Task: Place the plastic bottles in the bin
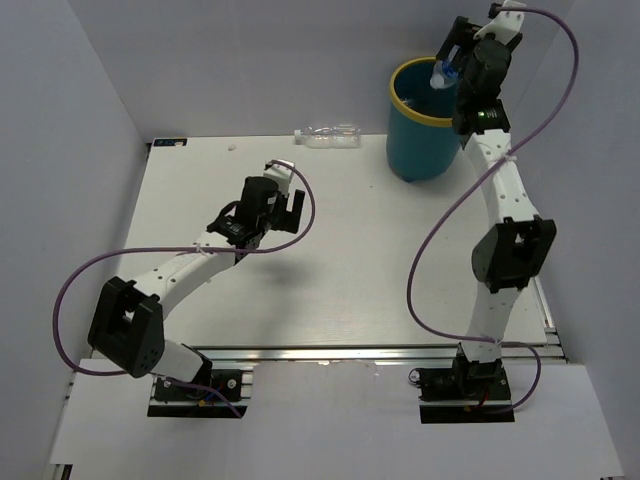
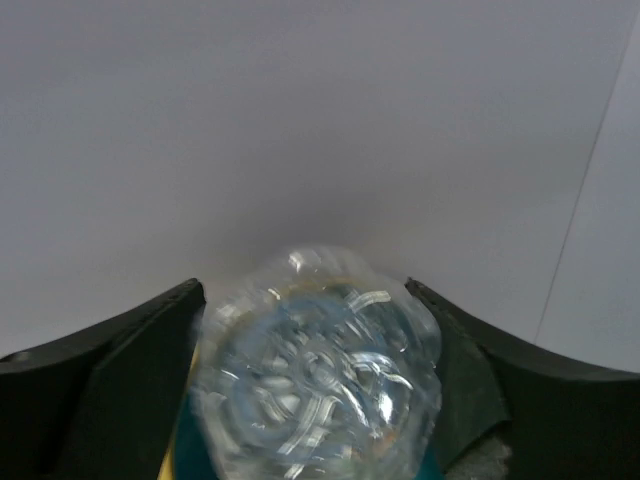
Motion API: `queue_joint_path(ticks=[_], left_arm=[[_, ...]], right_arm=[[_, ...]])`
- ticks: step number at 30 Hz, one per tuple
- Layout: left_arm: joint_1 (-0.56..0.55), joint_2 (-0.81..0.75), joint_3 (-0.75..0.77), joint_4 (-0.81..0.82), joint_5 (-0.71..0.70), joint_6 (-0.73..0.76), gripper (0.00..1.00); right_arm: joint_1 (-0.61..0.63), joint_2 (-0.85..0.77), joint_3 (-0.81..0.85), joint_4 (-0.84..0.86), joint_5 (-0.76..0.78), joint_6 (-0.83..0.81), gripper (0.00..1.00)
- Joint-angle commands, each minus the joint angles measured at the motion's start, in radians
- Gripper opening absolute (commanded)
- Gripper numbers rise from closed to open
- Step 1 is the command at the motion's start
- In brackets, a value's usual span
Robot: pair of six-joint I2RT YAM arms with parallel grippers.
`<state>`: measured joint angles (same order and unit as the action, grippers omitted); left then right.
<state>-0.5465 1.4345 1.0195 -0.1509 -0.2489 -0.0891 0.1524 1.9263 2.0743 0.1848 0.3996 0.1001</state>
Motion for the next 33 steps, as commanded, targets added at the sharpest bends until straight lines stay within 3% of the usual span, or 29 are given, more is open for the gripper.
queue_joint_path(ticks=[1, 4, 9, 11, 12, 18, 20, 25, 29, 33], left_arm=[[0.034, 0.003, 0.056, -0.038, -0.006, 0.149, 0.98], [0.077, 0.026, 0.057, -0.056, -0.004, 0.155, 0.98], [0.154, 0.064, 0.06, -0.039, 0.074, 0.178, 0.98], [0.166, 0.092, 0.045, -0.026, 0.074, 0.221, 0.98], [0.18, 0.101, 0.037, -0.016, 0.085, 0.236, 0.98], [0.269, 0.227, 0.088, -0.03, 0.128, 0.241, 0.98], [0.304, 0.28, 0.114, -0.045, 0.164, 0.224, 0.98], [0.332, 0.394, 0.2, -0.102, 0.172, 0.21, 0.98], [0.333, 0.467, 0.232, -0.124, 0.203, 0.198, 0.98], [0.333, 0.459, 0.237, -0.118, 0.246, 0.173, 0.84]], right_arm=[[-0.025, 0.12, 0.177, -0.172, -0.023, -0.005, 0.89], [-0.022, 0.106, 0.212, -0.199, -0.137, -0.007, 0.89], [-0.022, -0.103, -0.001, -0.14, -0.289, 0.016, 0.89], [-0.02, -0.22, -0.08, -0.133, -0.443, 0.071, 0.89], [-0.017, -0.265, -0.192, -0.119, -0.526, 0.088, 0.89], [0.038, -0.619, -0.717, 0.014, -0.688, 0.174, 0.89], [0.053, -0.717, -0.825, 0.031, -0.699, 0.203, 0.89], [0.075, -0.837, -1.077, 0.11, -0.78, 0.378, 0.89], [0.076, -0.86, -1.152, 0.116, -0.837, 0.455, 0.89], [0.076, -0.862, -1.185, 0.088, -0.852, 0.461, 0.89]])
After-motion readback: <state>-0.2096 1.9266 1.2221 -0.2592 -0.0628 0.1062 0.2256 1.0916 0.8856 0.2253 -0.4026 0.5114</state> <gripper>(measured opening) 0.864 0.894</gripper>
